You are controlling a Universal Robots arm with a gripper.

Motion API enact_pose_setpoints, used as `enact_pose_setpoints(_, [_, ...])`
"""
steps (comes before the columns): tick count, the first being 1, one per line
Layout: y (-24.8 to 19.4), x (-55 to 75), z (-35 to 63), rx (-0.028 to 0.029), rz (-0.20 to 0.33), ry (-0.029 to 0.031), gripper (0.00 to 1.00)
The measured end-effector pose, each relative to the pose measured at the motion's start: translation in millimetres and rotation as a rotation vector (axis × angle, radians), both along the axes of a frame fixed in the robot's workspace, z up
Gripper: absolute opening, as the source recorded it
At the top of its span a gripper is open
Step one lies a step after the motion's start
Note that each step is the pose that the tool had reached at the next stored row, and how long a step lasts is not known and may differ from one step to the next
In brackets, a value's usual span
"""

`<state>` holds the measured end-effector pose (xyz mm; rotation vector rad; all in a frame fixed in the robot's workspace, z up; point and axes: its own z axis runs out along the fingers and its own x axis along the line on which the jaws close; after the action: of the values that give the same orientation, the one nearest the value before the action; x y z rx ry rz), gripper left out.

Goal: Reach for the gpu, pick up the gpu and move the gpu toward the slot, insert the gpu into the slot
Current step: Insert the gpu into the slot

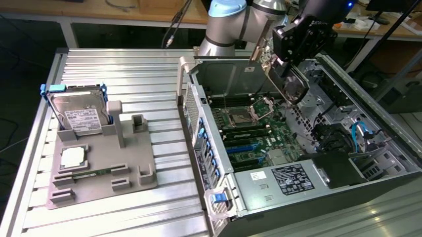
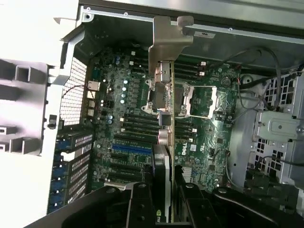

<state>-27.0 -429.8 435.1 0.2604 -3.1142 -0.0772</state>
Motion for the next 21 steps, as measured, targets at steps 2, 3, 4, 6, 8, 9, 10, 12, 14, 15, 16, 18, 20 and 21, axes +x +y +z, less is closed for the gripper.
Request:
enact_pose_setpoints(2, [0.0, 0.0, -0.1, 0.0, 0.037, 0.0, 0.27])
enact_pose_setpoints(3, [0.0, 0.0, -0.1, -0.0001, 0.066, 0.0, 0.27])
enact_pose_setpoints(4, [0.0, 0.0, -0.1, -0.0001, 0.093, 0.0, 0.27])
enact_pose_setpoints(6, [0.0, 0.0, -0.2, -0.0001, 0.129, 0.0, 0.27])
enact_pose_setpoints(8, [0.0, 0.0, -0.2, -0.0001, 0.165, 0.0, 0.27])
enact_pose_setpoints(9, [0.0, 0.0, -0.2, -0.0001, 0.182, 0.0, 0.27])
enact_pose_setpoints(10, [0.0, 0.0, -0.3, -0.0001, 0.202, 0.0, 0.27])
enact_pose_setpoints(12, [0.0, 0.0, -0.3, -0.0001, 0.238, 0.0, 0.27])
enact_pose_setpoints(14, [0.0, 0.0, -0.4, 0.0, 0.275, 0.0, 0.27])
enact_pose_setpoints(15, [0.0, 0.0, -0.4, -0.0001, 0.291, 0.0, 0.27])
enact_pose_setpoints(16, [0.0, 0.0, -0.4, -0.0001, 0.311, 0.0, 0.27])
enact_pose_setpoints(18, [0.0, 0.0, -0.4, -0.0001, 0.387, 0.0, 0.27])
enact_pose_setpoints(20, [0.0, 0.0, -0.5, 0.0, 0.434, 0.0, 0.27])
enact_pose_setpoints(21, [0.0, 0.0, -0.6, 0.0, 0.455, 0.0, 0.27])
